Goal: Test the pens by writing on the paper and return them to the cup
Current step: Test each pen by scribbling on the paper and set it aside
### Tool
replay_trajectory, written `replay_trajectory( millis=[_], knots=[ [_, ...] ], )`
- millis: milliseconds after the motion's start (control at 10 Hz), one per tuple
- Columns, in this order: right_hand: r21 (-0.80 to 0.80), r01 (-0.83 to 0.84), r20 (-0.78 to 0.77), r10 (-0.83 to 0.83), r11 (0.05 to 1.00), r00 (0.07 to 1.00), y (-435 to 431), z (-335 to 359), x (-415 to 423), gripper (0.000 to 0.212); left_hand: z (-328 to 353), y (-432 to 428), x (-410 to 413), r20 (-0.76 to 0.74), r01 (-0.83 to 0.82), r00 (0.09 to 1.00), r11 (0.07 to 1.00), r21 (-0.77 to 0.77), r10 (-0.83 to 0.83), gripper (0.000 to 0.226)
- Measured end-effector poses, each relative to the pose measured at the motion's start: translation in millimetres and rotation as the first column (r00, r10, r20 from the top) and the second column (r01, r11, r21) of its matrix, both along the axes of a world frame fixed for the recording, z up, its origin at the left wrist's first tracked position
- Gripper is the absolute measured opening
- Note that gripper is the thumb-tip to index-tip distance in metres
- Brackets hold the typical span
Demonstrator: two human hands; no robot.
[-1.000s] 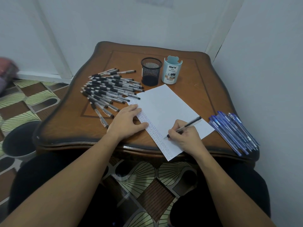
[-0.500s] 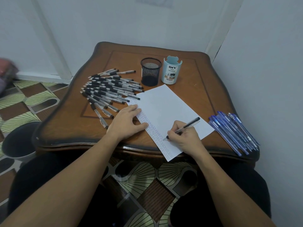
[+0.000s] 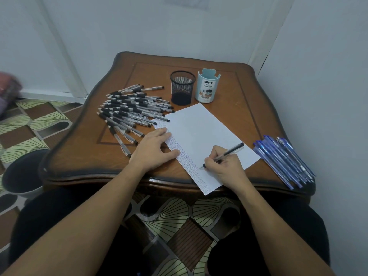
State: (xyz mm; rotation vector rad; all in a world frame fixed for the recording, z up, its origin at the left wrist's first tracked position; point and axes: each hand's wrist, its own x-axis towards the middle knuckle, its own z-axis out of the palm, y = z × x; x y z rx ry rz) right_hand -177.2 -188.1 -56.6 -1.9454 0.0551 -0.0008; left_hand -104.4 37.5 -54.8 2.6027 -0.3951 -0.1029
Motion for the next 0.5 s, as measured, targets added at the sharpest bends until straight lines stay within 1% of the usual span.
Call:
replay_trajectory(
  millis=[200,300,400,500],
  knots=[
    [-0.012,-0.013,0.016,0.014,1.000,1.000,-0.6,0.5,-0.2,0.034,-0.8,-0.5,1.2,-0.003,0.000,1.000,1.000,0.005,0.000,0.074],
    [0.017,0.043,0.030,-0.043,0.999,0.999,0.7,2.5,2.2,0.032,-1.0,-0.6,1.5,-0.006,0.002,1.000,1.000,0.008,-0.002,0.075],
    [0.339,0.100,-0.024,-0.098,0.935,0.995,-2.7,7.1,6.4,0.031,-0.5,-0.5,1.4,-0.009,0.003,1.000,1.000,0.003,-0.003,0.074],
    [0.479,0.087,-0.042,-0.076,0.873,0.996,-8.9,6.8,11.1,0.024,-0.7,-0.3,1.2,-0.009,0.003,1.000,1.000,-0.002,-0.003,0.075]
  ],
)
